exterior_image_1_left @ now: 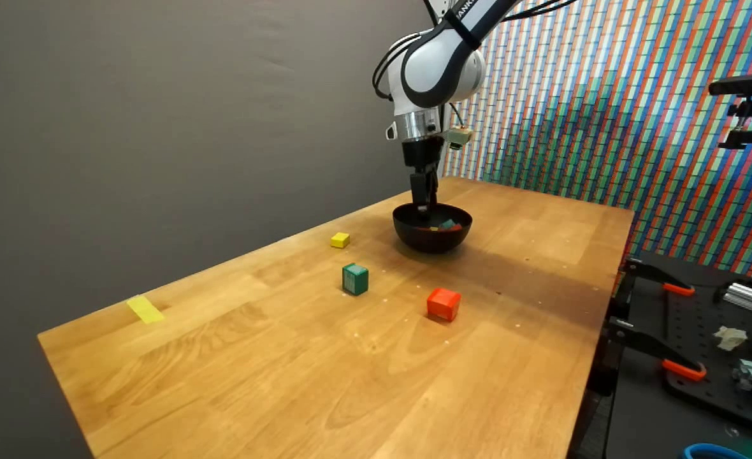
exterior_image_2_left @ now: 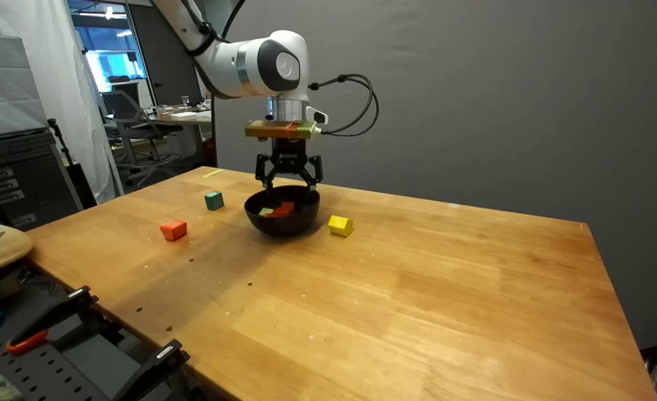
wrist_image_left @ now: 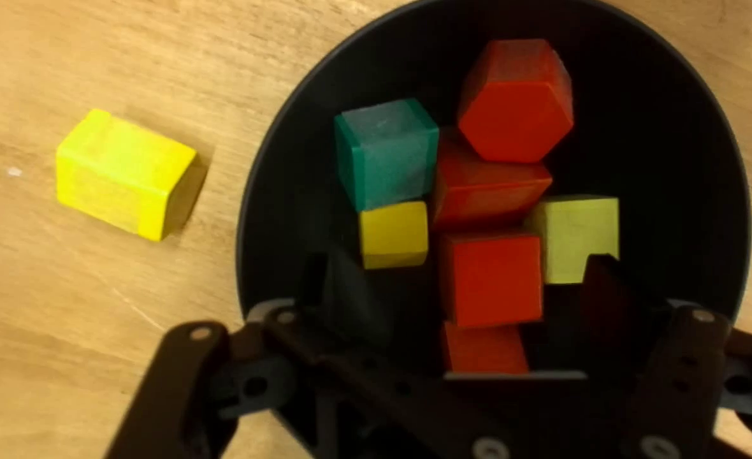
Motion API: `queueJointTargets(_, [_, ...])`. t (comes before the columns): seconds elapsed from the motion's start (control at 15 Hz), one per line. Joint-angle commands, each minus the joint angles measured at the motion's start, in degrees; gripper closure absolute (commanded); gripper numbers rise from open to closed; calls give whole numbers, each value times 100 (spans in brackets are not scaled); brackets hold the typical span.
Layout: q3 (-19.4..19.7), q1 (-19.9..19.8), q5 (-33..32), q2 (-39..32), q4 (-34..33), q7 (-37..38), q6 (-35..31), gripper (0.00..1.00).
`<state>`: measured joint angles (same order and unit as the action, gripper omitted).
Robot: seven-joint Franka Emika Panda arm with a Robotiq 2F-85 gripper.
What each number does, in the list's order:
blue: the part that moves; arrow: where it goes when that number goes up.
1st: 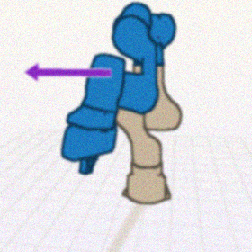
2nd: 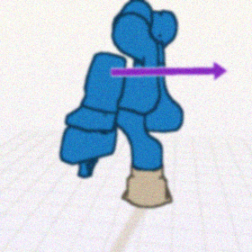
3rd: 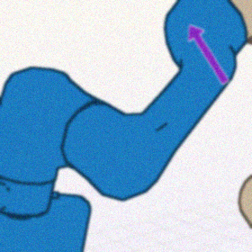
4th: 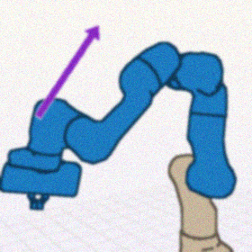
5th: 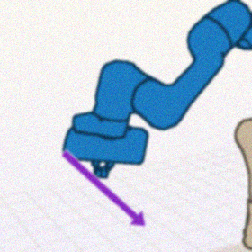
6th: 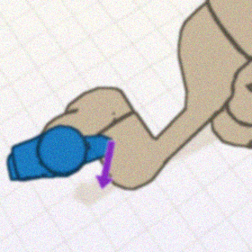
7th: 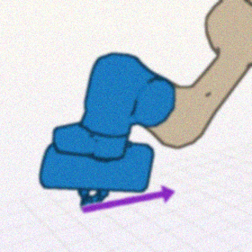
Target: Take the blocks out of the bowl and put them on the table
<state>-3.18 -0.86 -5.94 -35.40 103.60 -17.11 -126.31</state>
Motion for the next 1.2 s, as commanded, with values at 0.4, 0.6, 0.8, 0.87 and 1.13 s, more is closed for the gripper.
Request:
queueJointTargets(0.4, [138, 315, -276, -467, -204, 619, -192, 4])
queueJointTargets(0.6, [213, 378, -385, -597, -283, 788, -213, 31])
queueJointTargets(0.8, [335, 447, -557, -594, -299, 1040, -283, 55])
queueJointTargets(0.87, [357, 456, -588, -584, -297, 1113, -288, 62])
queueJointTargets(1.13, [382, 459, -551, -509, -271, 1372, -333, 92])
